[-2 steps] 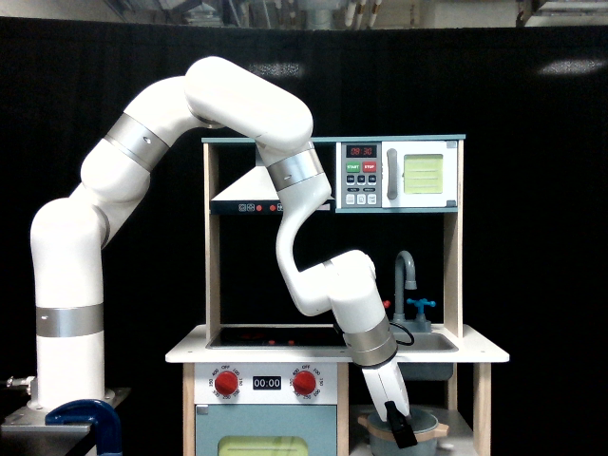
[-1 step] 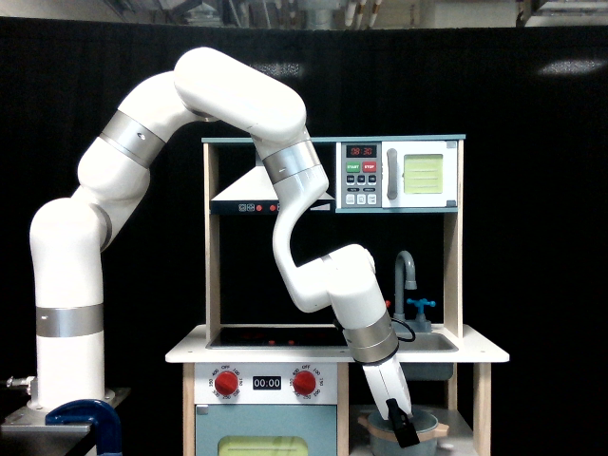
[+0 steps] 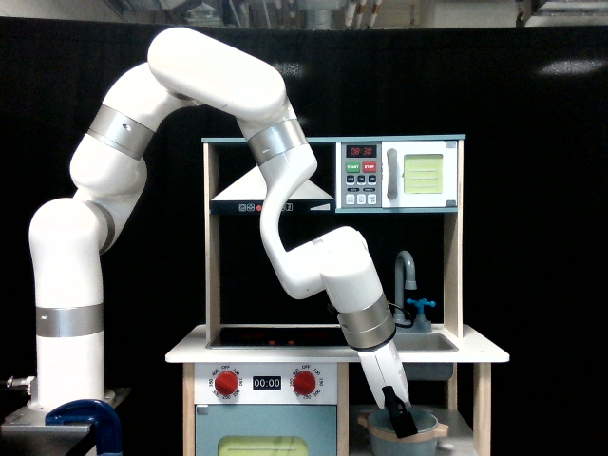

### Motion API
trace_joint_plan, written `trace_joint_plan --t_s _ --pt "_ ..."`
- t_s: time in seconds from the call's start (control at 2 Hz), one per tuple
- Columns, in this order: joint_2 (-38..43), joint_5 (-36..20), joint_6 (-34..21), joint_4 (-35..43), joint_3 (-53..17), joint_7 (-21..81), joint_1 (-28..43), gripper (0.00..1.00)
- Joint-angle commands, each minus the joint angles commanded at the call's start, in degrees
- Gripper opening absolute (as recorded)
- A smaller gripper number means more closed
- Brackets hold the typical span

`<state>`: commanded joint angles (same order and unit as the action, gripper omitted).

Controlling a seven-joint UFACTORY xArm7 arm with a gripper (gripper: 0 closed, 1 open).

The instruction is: Put the bowl inside the kitchen cabinet

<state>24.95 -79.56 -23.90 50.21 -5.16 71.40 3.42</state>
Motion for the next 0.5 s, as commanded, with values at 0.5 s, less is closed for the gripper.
trace_joint_plan --t_s 0.5 --pt "-23.90 24.69 -10.64 -16.60 -11.18 -5.67 -9.78 1.00"
